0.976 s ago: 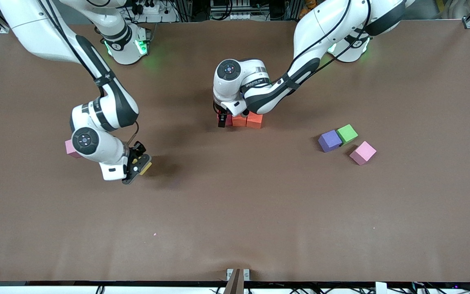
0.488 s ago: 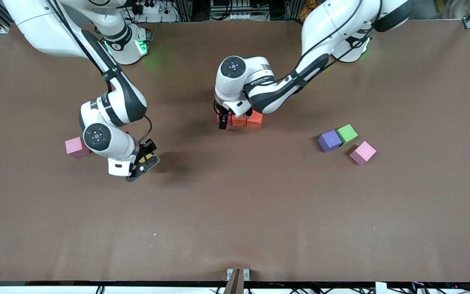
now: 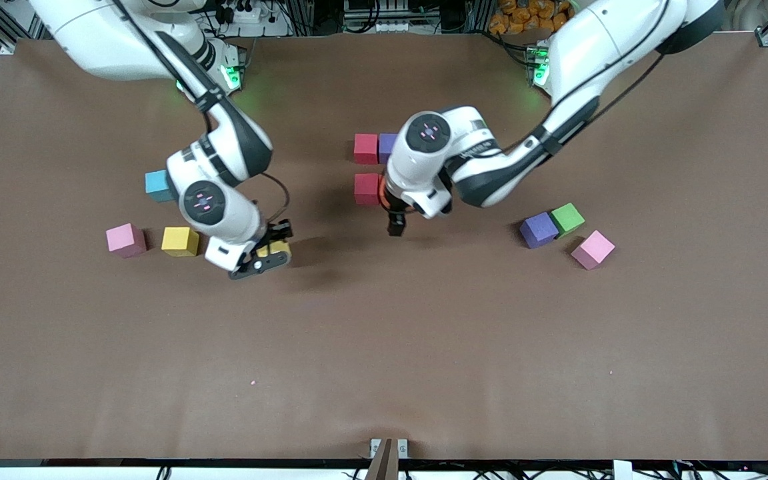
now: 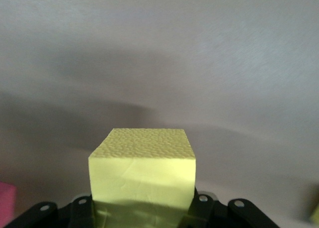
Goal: Form number 2 with 11 blocks
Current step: 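Carry the yellow cube with the right gripper while the left gripper reaches blue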
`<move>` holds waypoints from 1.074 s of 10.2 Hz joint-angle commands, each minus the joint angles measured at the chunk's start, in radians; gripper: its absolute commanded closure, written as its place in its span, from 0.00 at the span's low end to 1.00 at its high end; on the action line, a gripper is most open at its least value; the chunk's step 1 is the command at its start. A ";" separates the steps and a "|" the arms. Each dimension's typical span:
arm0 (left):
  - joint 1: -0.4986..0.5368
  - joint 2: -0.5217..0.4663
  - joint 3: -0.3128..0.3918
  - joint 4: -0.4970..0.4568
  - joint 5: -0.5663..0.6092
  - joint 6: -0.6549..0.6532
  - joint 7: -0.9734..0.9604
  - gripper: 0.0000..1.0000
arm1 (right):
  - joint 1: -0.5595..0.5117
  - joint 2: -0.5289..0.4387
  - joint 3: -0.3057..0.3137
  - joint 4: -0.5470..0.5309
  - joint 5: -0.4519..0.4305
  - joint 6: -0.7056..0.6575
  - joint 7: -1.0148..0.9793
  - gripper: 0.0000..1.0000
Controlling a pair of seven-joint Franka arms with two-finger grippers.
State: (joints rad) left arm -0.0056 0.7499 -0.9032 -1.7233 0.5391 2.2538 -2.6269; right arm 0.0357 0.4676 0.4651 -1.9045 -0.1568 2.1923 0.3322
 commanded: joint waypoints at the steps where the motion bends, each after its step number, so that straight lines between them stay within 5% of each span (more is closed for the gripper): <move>1: 0.100 -0.015 -0.017 -0.028 0.028 -0.069 0.156 0.00 | 0.064 -0.003 0.003 -0.005 -0.003 0.013 0.207 0.54; 6: 0.399 -0.036 -0.058 -0.110 0.028 -0.213 0.907 0.00 | 0.182 0.072 0.001 0.004 0.000 0.132 0.484 0.54; 11: 0.565 -0.072 -0.056 -0.111 0.032 -0.316 1.376 0.00 | 0.273 0.176 -0.003 0.079 -0.009 0.175 0.625 0.54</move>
State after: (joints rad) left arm 0.5092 0.7097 -0.9465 -1.8072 0.5503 1.9502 -1.3515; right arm 0.2856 0.6025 0.4658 -1.8745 -0.1561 2.3687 0.9148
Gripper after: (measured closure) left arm 0.000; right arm 0.419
